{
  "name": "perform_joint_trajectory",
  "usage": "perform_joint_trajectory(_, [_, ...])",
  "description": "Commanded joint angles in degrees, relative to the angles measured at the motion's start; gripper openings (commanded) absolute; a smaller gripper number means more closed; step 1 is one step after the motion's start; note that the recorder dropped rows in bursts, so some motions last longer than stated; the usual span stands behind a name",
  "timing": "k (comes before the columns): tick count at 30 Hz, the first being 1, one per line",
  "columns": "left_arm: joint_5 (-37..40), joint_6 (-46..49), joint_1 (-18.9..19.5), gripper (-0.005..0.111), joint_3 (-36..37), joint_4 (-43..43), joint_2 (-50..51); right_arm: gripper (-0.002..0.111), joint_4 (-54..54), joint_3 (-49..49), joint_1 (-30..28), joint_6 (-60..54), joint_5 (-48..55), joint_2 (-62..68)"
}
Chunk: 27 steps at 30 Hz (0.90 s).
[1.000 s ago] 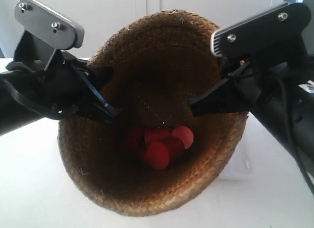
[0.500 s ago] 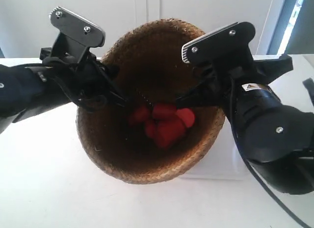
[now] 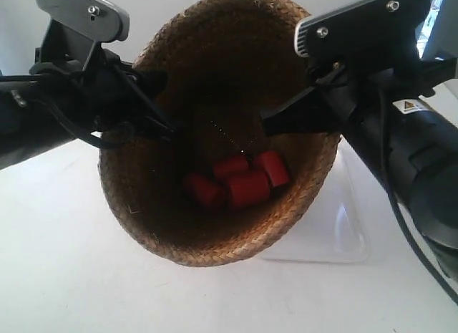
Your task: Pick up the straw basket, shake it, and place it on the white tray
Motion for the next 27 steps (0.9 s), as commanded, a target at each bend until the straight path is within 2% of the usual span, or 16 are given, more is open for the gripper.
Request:
perform_joint_trajectory(1, [8.44, 6.13, -3.53, 0.000, 0.14, -2.48, -4.46, 0.000, 3.52, -0.11, 4.64, -9.84, -0.48, -4.93])
perform_joint_trajectory(3, [13.23, 9.09, -9.86, 0.000, 1.70, -1.91, -11.41, 0.000, 7.25, 1.06, 13.99, -14.79, 0.00, -12.31])
perform_joint_trajectory(4, [10.93, 9.78, -14.83, 0.000, 3.12, -0.61, -14.82, 0.000, 5.37, 2.29, 17.97, -13.87, 0.11, -15.24])
perform_joint_trajectory(6, [-1.09, 11.46, -23.75, 0.000, 6.52, 1.33, -18.96, 0.000, -1.44, 4.51, 25.54, -9.74, -1.69, -20.25])
perform_joint_trajectory(7, [-11.33, 13.06, -27.20, 0.000, 8.64, 0.91, -19.40, 0.000, -3.89, 5.41, 26.70, -8.33, -5.68, -20.61])
perform_joint_trajectory(8, [-24.20, 12.72, -27.68, 0.000, 10.35, -1.13, -17.13, 0.000, -5.69, 6.53, 25.84, -5.21, -14.37, -19.03])
perform_joint_trajectory(9, [-35.01, 11.75, -25.59, 0.000, 10.52, -3.44, -14.06, 0.000, -6.08, 6.54, 22.23, -1.51, -21.52, -14.97])
perform_joint_trajectory(10, [-36.44, 9.76, -20.10, 0.000, 9.57, -3.23, -9.50, 0.000, -6.65, 5.83, 16.11, 0.27, -21.76, -11.62])
perform_joint_trajectory(12, [-20.02, 7.12, -7.90, 0.000, 5.75, -0.18, -2.99, 0.000, -9.96, 2.07, 3.80, 2.62, -7.12, -4.46])
perform_joint_trajectory(13, [-7.71, 7.66, -4.97, 0.000, 3.27, -2.30, -1.34, 0.000, -7.88, -0.05, 1.23, 2.97, -1.43, -2.42])
perform_joint_trajectory(14, [-2.65, 9.25, -4.29, 0.000, 2.79, -4.67, -1.46, 0.000, -4.21, -0.96, 1.08, 1.37, 1.22, -2.42])
perform_joint_trajectory(15, [-1.10, 10.55, -4.77, 0.000, 3.12, -5.54, -2.50, 0.000, -1.68, -0.73, 2.13, -0.13, 1.71, -3.46])
perform_joint_trajectory(19, [-10.37, 9.94, -7.96, 0.000, 5.53, -5.79, -6.14, 0.000, -2.84, 1.63, 4.87, 1.46, -2.63, -7.21])
perform_joint_trajectory(27, [-7.31, 9.94, -7.95, 0.000, 5.53, -6.22, -6.53, 0.000, -2.68, 2.01, 4.88, 1.35, -0.56, -7.25])
